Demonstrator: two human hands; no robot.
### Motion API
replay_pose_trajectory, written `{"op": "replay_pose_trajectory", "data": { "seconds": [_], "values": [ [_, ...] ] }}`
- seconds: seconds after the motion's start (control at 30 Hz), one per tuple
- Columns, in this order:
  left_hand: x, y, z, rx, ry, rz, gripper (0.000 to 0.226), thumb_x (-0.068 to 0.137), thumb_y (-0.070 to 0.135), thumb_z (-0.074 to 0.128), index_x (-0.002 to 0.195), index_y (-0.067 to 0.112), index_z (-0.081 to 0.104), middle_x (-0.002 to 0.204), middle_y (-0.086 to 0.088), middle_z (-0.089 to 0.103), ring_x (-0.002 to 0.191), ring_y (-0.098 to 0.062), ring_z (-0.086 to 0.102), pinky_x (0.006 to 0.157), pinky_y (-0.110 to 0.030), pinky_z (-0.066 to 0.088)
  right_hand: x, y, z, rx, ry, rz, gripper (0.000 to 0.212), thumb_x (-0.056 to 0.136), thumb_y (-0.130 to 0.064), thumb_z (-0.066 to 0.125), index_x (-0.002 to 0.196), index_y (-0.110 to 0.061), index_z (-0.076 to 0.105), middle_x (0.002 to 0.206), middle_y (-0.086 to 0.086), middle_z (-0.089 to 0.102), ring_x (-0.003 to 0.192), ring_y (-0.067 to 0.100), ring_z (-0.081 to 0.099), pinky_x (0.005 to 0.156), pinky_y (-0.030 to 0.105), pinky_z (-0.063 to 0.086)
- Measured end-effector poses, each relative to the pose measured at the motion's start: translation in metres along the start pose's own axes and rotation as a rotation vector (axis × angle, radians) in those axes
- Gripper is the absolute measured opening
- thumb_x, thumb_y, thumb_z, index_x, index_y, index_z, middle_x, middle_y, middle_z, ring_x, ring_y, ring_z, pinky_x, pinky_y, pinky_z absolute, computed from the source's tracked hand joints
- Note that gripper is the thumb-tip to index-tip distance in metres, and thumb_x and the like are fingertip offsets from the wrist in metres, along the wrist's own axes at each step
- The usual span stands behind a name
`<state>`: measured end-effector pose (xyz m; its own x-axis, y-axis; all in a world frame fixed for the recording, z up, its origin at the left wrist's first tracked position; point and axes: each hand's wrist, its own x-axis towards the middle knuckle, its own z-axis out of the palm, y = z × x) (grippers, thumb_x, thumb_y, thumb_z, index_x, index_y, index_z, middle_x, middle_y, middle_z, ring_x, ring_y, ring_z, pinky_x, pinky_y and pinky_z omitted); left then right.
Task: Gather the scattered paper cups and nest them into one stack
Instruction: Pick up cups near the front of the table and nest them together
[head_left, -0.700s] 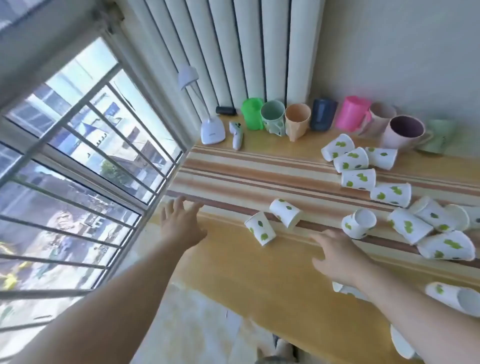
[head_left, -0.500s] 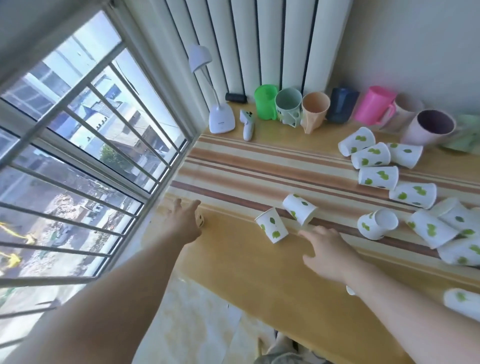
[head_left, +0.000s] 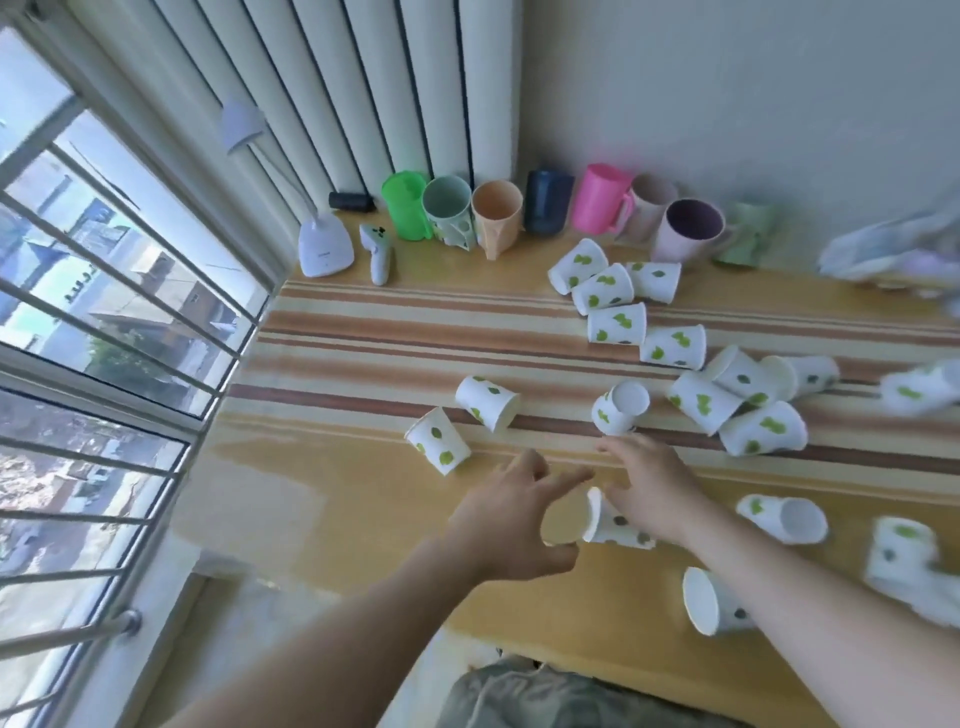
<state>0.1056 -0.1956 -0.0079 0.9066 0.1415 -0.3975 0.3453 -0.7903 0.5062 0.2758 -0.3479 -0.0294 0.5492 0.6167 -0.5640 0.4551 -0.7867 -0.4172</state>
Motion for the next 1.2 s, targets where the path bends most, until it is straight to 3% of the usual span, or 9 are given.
{"op": "replay_pose_trajectory", "data": {
  "seconds": [0.17,0.37,0.47,0.53,0.67,0.83,0.97,1.03,1.2],
  "values": [
    [0.029,0.076,0.063,0.183,-0.201,0.270,0.098,0.078,0.040,0.084,0.163,0.028,0.037,0.153,-0.009,0.047,0.137,-0.036,0.047,0.113,-0.049,0.046,-0.053,0.092,-0.016,0.088,0.093,0.153,0.057,0.101,-0.022,0.064,0.157,-0.028,0.052,0.161,0.001,0.049,0.148,0.026,0.046,0.120,0.046,0.044],
    [0.039,0.080,0.113,0.274,-0.215,0.157,0.097,0.085,0.032,0.083,0.167,0.029,0.029,0.163,-0.008,0.034,0.152,-0.033,0.032,0.120,-0.047,0.045,-0.104,0.149,0.012,0.252,0.091,0.130,0.053,0.104,-0.019,0.061,0.154,-0.031,0.052,0.156,-0.005,0.047,0.143,0.022,0.051,0.116,0.042,0.047],
    [0.027,0.074,0.118,0.221,-0.142,0.139,0.114,0.081,0.055,0.085,0.172,0.033,0.018,0.165,-0.006,0.028,0.152,-0.029,0.027,0.126,-0.044,0.037,-0.116,0.170,0.025,0.241,0.124,0.097,0.050,0.105,-0.022,0.058,0.154,-0.029,0.053,0.159,-0.005,0.046,0.146,0.020,0.046,0.116,0.039,0.044],
    [0.015,0.068,0.113,0.175,0.025,0.146,0.107,0.081,0.064,0.076,0.170,0.033,0.026,0.158,-0.007,0.037,0.141,-0.031,0.038,0.121,-0.049,0.041,-0.125,0.183,0.030,0.243,0.156,0.087,0.047,0.107,-0.022,0.057,0.154,-0.026,0.054,0.161,-0.006,0.046,0.148,0.019,0.045,0.117,0.037,0.043],
    [-0.005,0.037,0.111,0.073,0.322,-0.010,0.078,0.077,0.027,0.052,0.155,0.022,0.047,0.142,-0.012,0.053,0.121,-0.040,0.053,0.108,-0.060,0.048,-0.136,0.218,0.045,0.205,0.198,0.082,0.052,0.105,0.000,0.046,0.151,-0.023,0.058,0.158,-0.005,0.051,0.145,0.021,0.049,0.116,0.038,0.046],
    [0.015,0.006,0.131,0.088,0.266,-0.353,0.081,0.080,0.017,0.060,0.159,0.020,0.045,0.158,-0.009,0.047,0.148,-0.037,0.039,0.124,-0.052,0.036,-0.107,0.260,0.078,0.008,0.410,-0.035,0.058,0.081,0.017,0.068,0.133,-0.007,0.072,0.141,0.010,0.064,0.129,0.040,0.060,0.105,0.056,0.057],
    [0.039,-0.013,0.160,0.139,0.390,-0.248,0.077,0.076,0.029,0.048,0.153,0.020,0.051,0.158,-0.007,0.046,0.149,-0.036,0.037,0.125,-0.054,0.033,-0.074,0.282,0.111,-0.105,0.686,-0.242,0.064,0.058,0.020,0.077,0.119,0.003,0.078,0.127,0.020,0.068,0.120,0.047,0.061,0.104,0.058,0.054],
    [0.045,-0.024,0.176,0.204,0.435,-0.143,0.076,0.081,0.032,0.043,0.154,0.016,0.053,0.161,-0.013,0.045,0.151,-0.038,0.035,0.127,-0.056,0.029,-0.066,0.290,0.123,-0.133,0.773,-0.265,0.062,0.060,0.016,0.077,0.121,0.004,0.078,0.130,0.021,0.068,0.122,0.048,0.060,0.103,0.058,0.054],
    [0.046,-0.036,0.193,0.312,0.464,-0.100,0.064,0.098,0.045,0.044,0.159,0.028,0.047,0.164,0.001,0.042,0.157,-0.028,0.030,0.131,-0.051,0.025,-0.064,0.293,0.141,-0.144,0.864,-0.278,0.049,0.073,0.009,0.076,0.121,-0.002,0.078,0.133,0.015,0.070,0.123,0.041,0.059,0.097,0.055,0.055]
  ]
}}
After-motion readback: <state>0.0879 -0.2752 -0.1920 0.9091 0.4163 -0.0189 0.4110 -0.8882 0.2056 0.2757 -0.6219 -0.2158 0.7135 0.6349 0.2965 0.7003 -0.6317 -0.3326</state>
